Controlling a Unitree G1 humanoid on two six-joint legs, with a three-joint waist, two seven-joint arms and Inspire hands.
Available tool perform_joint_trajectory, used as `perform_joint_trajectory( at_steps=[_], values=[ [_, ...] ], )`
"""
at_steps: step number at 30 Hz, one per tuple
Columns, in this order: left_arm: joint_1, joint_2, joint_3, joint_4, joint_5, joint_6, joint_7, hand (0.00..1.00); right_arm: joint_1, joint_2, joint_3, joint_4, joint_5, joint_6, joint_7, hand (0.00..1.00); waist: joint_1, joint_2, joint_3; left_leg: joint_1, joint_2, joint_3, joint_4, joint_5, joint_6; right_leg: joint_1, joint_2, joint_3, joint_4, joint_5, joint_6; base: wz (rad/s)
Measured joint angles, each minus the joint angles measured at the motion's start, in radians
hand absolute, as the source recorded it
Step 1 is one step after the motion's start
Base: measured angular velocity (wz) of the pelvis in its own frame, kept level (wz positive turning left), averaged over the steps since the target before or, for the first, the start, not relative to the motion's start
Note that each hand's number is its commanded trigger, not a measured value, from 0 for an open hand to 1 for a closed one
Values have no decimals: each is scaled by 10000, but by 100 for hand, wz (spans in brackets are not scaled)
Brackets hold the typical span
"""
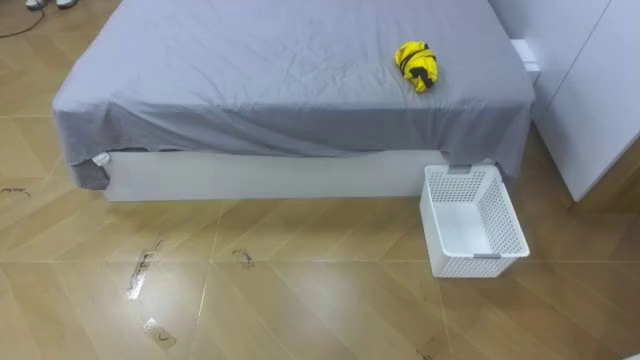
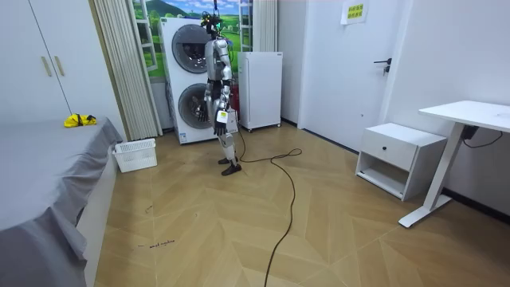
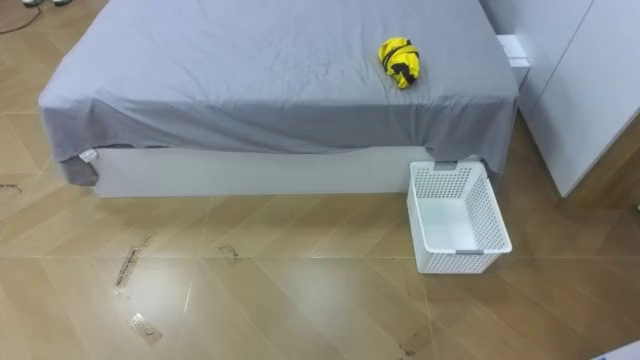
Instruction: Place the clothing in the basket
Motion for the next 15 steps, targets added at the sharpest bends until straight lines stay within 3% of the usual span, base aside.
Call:
perform_joint_trajectory(
  at_steps=[15],
  values=[
    [-2,-8,2,5,-3,17,-32,0,85,0,4,1,66,4,-8,0,-4,84,-29,-24,1,22,-4,-3,3,-17,1,-1,-1,0,0,0]
  ],
)
